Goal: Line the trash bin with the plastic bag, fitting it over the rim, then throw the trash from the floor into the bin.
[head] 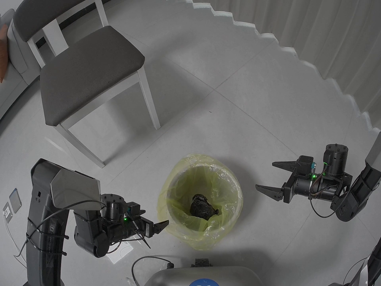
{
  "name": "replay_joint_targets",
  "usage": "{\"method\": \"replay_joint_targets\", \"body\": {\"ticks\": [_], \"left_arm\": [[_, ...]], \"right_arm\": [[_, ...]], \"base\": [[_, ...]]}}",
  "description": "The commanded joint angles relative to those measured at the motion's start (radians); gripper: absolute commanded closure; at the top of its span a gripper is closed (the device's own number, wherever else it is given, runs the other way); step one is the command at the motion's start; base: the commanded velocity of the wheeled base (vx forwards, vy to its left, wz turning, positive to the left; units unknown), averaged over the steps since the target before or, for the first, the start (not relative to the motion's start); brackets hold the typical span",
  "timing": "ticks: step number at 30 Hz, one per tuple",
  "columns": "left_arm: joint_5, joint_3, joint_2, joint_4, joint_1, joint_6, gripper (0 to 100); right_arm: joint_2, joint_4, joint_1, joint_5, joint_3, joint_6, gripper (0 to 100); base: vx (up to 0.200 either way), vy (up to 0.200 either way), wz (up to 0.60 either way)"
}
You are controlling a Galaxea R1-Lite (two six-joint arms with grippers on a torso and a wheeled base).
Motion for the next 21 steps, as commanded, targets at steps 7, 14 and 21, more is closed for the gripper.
{"method": "replay_joint_targets", "body": {"ticks": [7,14,21], "left_arm": [[0.023,-0.132,-0.002,0.114,-0.050,-0.002,0],[0.009,-0.020,-0.144,0.109,-0.007,-0.008,0],[-0.029,0.137,-0.241,0.075,0.059,0.000,0]], "right_arm": [[-0.003,0.001,-0.001,0.003,-0.010,0.001,0],[-0.052,0.003,-0.008,0.005,-0.001,0.006,0],[-0.109,0.006,-0.017,0.003,0.041,0.009,0]], "base": [[0.000,0.000,0.00],[0.000,0.000,0.00],[0.000,0.000,0.00]]}}
